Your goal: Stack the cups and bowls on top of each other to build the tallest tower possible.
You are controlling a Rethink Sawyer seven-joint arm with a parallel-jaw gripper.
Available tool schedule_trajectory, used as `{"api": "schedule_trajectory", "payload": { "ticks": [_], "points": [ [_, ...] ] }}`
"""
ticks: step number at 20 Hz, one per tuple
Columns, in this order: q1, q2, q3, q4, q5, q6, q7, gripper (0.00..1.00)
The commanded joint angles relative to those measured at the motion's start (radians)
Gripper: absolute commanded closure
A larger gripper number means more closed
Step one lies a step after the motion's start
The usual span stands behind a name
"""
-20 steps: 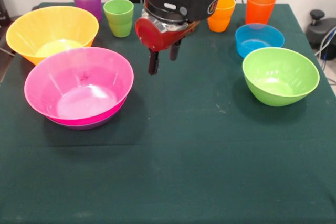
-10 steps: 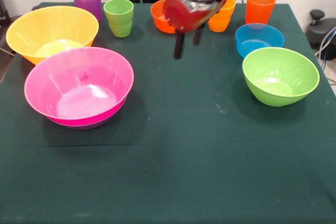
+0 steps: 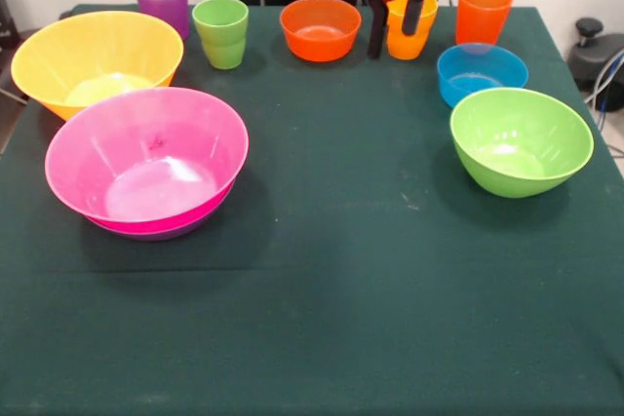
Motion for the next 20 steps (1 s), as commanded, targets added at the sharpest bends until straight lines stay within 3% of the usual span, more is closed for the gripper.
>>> {"api": "schedule_trajectory", "payload": {
  "ticks": [1, 11, 20],
  "points": [
    [0.023, -0.019, 0.183, 0.157, 0.008, -0.090, 0.032, 0.00],
    [0.051, 0.006, 0.199, 0.157, 0.004, -0.135, 0.084, 0.00],
    [0.057, 0.089, 0.185, 0.028, 0.008, -0.103, 0.185, 0.00]
  ]
}}
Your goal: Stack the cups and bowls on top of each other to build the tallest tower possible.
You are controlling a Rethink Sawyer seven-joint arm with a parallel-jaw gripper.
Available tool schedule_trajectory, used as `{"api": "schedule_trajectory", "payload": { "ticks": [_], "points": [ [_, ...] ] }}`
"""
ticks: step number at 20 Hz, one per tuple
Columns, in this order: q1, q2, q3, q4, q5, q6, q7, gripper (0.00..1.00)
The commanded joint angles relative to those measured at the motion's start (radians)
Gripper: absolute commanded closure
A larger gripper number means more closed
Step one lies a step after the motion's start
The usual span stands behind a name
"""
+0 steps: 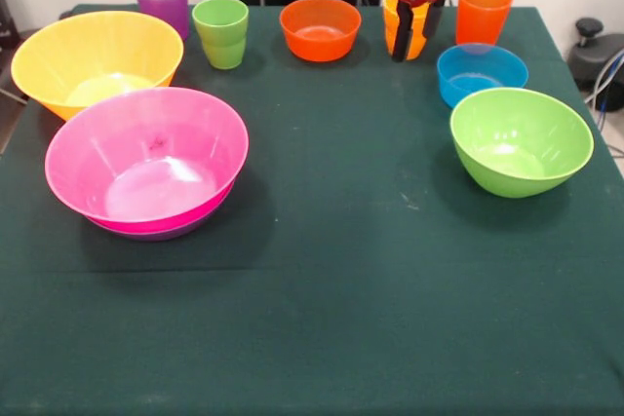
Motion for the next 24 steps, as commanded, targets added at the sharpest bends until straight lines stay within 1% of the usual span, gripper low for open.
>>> {"api": "schedule_trajectory", "payload": {
  "ticks": [1, 2, 7, 8, 13, 19, 24],
  "points": [
    [0.017, 0.112, 0.132, -0.078, 0.002, -0.008, 0.193, 0.00],
    [0.015, 0.103, 0.131, -0.062, 0.005, -0.017, 0.185, 0.00],
    [0.017, 0.102, 0.120, -0.070, 0.012, -0.002, 0.199, 0.00],
    [0.016, 0.110, 0.118, -0.085, 0.013, 0.005, 0.208, 0.00],
    [0.014, 0.120, 0.116, -0.099, 0.020, 0.007, 0.217, 0.00],
    [0.022, 0.137, 0.112, -0.134, 0.032, 0.019, 0.257, 0.00],
    [0.031, 0.162, 0.099, -0.190, 0.038, 0.058, 0.305, 0.00]
  ]
}}
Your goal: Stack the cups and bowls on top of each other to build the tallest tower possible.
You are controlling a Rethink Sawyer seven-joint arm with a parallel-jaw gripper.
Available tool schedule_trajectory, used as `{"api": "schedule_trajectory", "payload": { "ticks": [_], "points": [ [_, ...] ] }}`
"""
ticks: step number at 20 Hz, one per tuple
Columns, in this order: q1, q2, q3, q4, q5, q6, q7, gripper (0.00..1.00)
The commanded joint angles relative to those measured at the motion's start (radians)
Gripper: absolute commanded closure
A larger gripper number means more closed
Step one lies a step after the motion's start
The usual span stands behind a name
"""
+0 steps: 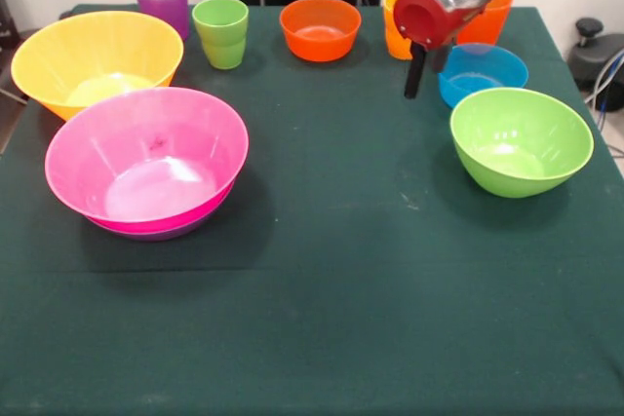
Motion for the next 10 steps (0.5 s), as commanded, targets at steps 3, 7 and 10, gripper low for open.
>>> {"api": "schedule_trajectory", "payload": {
  "ticks": [3, 7, 10],
  "points": [
    [0.031, 0.097, 0.095, -0.118, 0.029, 0.064, 0.320, 0.00],
    [0.036, 0.109, 0.093, -0.124, 0.037, 0.059, 0.325, 0.00],
    [0.040, 0.124, 0.087, -0.146, 0.043, 0.065, 0.339, 0.00]
  ]
}}
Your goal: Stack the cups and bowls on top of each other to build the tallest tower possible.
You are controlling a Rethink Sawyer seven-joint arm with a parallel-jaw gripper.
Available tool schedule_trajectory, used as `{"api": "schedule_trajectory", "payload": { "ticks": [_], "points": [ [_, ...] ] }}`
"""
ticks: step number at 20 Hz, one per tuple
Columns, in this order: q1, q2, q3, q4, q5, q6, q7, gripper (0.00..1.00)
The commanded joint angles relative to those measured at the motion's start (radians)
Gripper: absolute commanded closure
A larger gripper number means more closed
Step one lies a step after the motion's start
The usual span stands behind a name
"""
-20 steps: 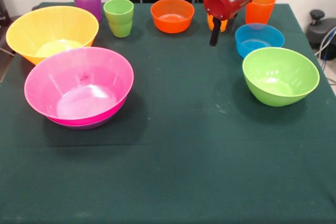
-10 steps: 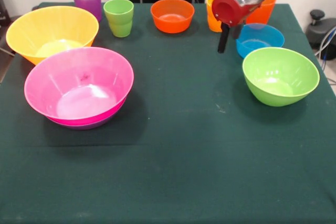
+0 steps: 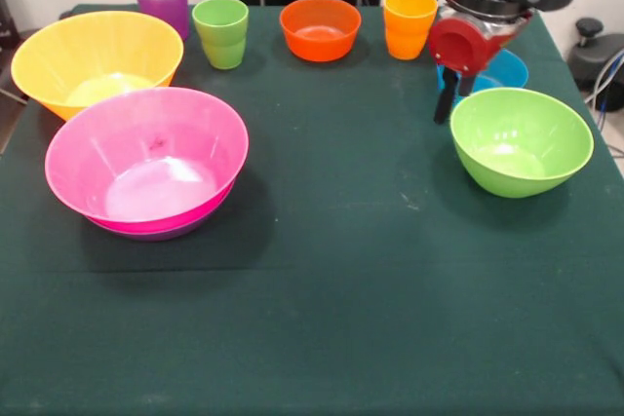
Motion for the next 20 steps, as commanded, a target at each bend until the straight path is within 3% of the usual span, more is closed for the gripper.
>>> {"api": "schedule_trajectory", "payload": {
  "ticks": [1, 8, 20],
  "points": [
    [0.014, 0.075, 0.086, -0.078, 0.031, 0.065, 0.328, 0.00],
    [0.030, 0.136, 0.068, -0.154, 0.045, 0.075, 0.395, 0.00],
    [0.018, 0.181, 0.087, -0.134, 0.049, -0.012, 0.366, 0.00]
  ]
}}
